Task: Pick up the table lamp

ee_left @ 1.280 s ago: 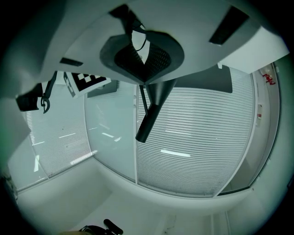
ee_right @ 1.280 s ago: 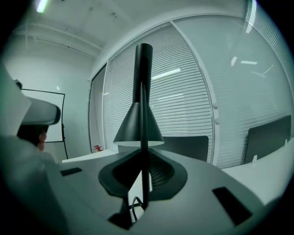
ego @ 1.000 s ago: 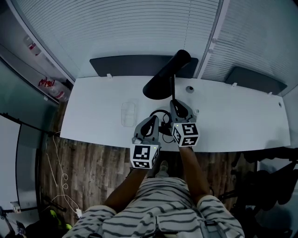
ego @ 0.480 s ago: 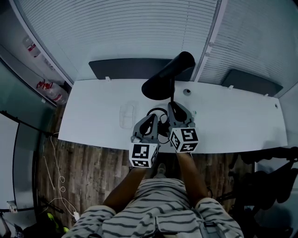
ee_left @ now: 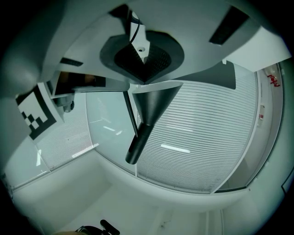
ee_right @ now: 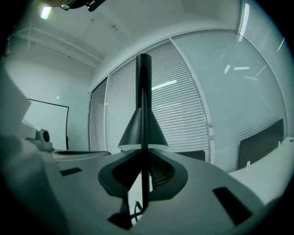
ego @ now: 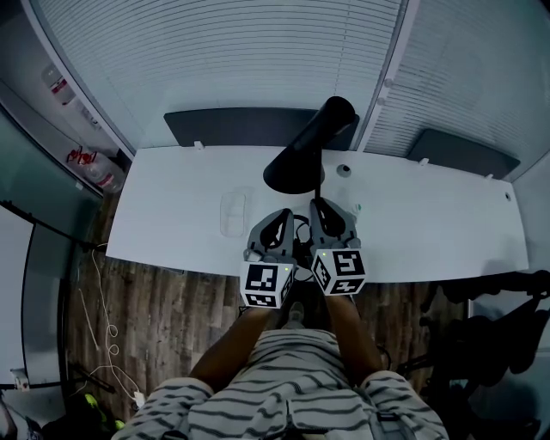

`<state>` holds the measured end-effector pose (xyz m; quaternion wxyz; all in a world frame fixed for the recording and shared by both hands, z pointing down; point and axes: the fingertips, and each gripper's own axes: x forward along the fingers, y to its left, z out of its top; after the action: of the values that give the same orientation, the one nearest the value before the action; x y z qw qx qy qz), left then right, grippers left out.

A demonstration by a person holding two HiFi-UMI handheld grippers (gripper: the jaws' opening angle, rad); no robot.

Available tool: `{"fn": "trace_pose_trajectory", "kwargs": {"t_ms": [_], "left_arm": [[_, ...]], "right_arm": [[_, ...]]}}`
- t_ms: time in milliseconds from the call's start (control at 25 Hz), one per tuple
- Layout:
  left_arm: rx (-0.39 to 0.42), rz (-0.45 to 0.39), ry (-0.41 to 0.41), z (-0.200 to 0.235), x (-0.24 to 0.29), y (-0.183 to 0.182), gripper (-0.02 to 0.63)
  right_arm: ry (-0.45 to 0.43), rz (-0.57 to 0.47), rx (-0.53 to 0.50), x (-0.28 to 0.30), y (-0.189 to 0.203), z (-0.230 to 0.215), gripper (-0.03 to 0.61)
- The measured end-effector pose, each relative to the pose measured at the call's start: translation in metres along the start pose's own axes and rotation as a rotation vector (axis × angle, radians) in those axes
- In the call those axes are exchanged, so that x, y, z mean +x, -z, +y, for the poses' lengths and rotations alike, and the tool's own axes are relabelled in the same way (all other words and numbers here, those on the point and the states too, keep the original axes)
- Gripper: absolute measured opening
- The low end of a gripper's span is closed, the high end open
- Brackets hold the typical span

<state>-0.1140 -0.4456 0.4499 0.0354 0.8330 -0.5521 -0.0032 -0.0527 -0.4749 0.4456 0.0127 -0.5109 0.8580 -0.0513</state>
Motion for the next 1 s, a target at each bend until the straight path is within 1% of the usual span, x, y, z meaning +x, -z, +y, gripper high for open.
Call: {"fn": "trace_pose_trajectory", "kwargs": {"t_ms": [120, 440, 680, 1000], "left_arm": [[0.003, -0.004, 0.004, -0.001, -0.002, 0.0, 0.005], [0.002, -0.013, 0.014, -0.007, -0.005, -0.006, 0.005], [0.009, -0.019, 0.02, -0.014, -0.008, -0.01, 0.005], [0.016, -0.035, 0.022, -0.02, -0.01, -0.021, 0.004]], "right_arm": [[0.003, -0.006, -0.008, -0.007, -0.001, 0.006, 0.046], [0.012, -0.02, 0.015, -0.023, -0.006, 0.01, 0.048], [0.004, -0.048, 0.017, -0.032, -0.017, 0.012, 0.046], [-0.014, -0.057, 0.012, -0.038, -0.023, 0.019, 0.046]]}}
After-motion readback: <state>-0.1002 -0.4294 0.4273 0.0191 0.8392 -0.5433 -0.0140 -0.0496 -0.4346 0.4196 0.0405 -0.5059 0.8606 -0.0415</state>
